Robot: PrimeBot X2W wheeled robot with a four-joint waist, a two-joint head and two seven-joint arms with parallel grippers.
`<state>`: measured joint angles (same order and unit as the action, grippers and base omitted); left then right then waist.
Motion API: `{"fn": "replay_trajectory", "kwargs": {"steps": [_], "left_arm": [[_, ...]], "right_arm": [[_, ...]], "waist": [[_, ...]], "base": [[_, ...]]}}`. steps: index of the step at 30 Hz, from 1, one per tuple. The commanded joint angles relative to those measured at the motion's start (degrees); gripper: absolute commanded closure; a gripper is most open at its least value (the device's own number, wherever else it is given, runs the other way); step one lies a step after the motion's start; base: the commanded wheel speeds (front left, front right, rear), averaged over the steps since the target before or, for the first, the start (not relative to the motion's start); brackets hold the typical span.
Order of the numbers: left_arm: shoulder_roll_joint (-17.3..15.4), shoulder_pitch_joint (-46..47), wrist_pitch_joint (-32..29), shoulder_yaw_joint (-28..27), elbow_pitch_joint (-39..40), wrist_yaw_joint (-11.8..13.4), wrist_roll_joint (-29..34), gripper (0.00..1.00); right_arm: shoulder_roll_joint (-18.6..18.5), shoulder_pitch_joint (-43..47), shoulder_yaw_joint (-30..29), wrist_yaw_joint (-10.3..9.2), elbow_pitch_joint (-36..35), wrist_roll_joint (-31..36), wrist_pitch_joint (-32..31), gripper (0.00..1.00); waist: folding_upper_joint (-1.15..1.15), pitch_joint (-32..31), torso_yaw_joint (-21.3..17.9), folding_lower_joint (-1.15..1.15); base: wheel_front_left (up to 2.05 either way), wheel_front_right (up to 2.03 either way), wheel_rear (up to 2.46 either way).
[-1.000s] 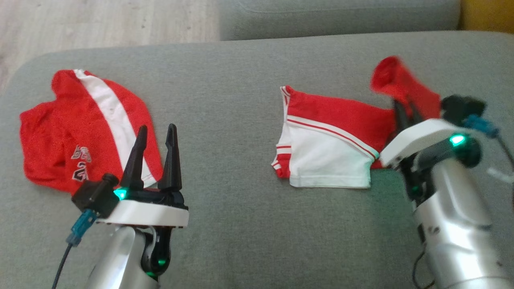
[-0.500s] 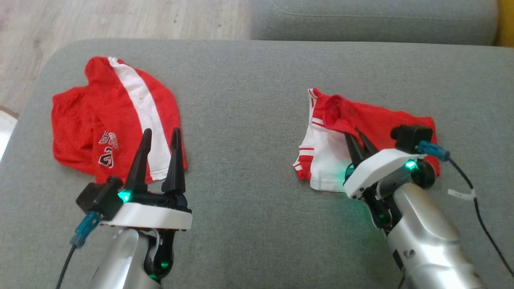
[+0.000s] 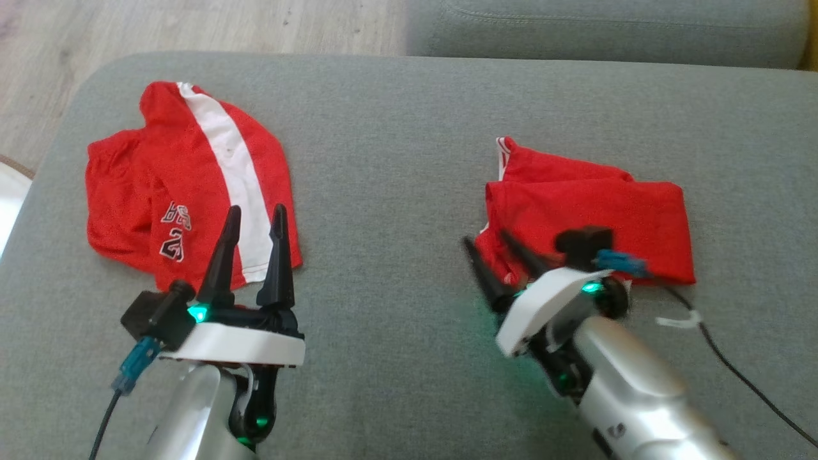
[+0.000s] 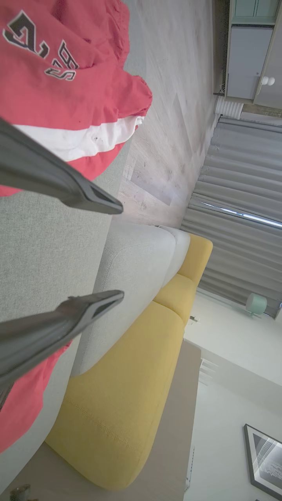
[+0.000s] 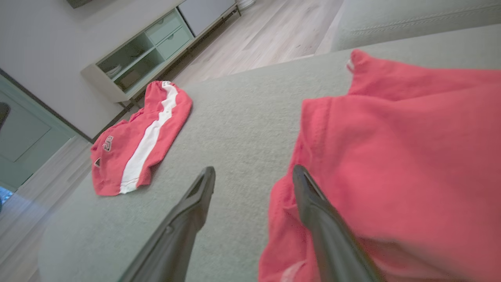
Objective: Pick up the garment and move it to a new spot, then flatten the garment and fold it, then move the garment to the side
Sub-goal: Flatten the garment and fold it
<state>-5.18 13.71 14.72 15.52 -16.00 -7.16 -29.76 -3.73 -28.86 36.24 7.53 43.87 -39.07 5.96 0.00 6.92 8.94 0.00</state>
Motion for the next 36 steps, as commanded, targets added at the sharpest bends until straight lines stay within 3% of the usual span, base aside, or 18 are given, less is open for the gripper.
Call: {"fn": "replay_trajectory", "kwargs": {"steps": [1, 5, 8, 12, 16, 20, 26, 36], "left_arm": [[-0.5, 2.0, 0.3, -1.9, 1.6, -0.3, -0.5, 0.0], [-0.3, 1.8, 0.3, -2.2, 1.5, -0.3, -0.4, 0.0], [-0.2, 1.6, 0.3, -2.5, 1.7, -0.3, -0.3, 0.0], [0.0, 1.3, 0.3, -3.7, 2.5, -0.3, 0.3, 0.0], [0.4, 0.7, 0.3, -4.6, 3.3, -0.3, 1.7, 0.0], [0.7, 0.1, 0.3, -5.5, 4.2, -0.3, 4.1, 0.0], [1.4, -1.7, 0.3, -7.5, 5.3, -0.3, 9.5, 0.0], [2.2, -4.5, 0.3, -8.2, 5.9, -0.3, 11.8, 0.0]], "right_arm": [[0.8, -1.8, 1.2, -0.04, -2.0, -0.4, 0.0, 0.0], [0.8, -2.1, 5.3, -0.04, -4.3, -2.7, -0.6, 0.0], [0.8, -3.5, 4.6, -0.04, -4.1, -1.2, 1.7, 0.0], [0.7, -5.9, -1.4, -0.04, -1.5, 5.6, 6.5, 0.0], [-1.9, -5.8, -9.9, -0.04, -2.6, 13.5, 8.7, 0.0], [-3.3, -1.8, -20.3, -0.04, -9.0, 20.5, 9.0, 0.0], [-1.3, 8.5, -31.6, -0.04, -19.5, 28.7, 9.0, 0.0], [0.8, 15.4, -35.5, -0.04, -24.7, 31.0, 9.0, 0.0]], "waist": [[0.0, -0.1, -0.2, 0.0], [0.0, -0.5, -1.6, 0.0], [0.0, -0.8, -2.9, 0.0], [0.0, -1.1, -4.7, 0.0], [0.0, -1.2, -6.3, 0.0], [0.0, -1.2, -7.4, 0.0], [0.0, -1.4, -8.1, 0.0], [0.0, -1.1, -8.2, 0.0]], "base": [[0.0, 0.0, 0.0], [0.0, 0.0, 0.0], [0.0, 0.0, 0.0], [0.0, 0.0, 0.0], [0.0, 0.0, 0.0], [0.0, 0.0, 0.0], [0.0, 0.0, 0.0], [0.0, 0.0, 0.0]]}}
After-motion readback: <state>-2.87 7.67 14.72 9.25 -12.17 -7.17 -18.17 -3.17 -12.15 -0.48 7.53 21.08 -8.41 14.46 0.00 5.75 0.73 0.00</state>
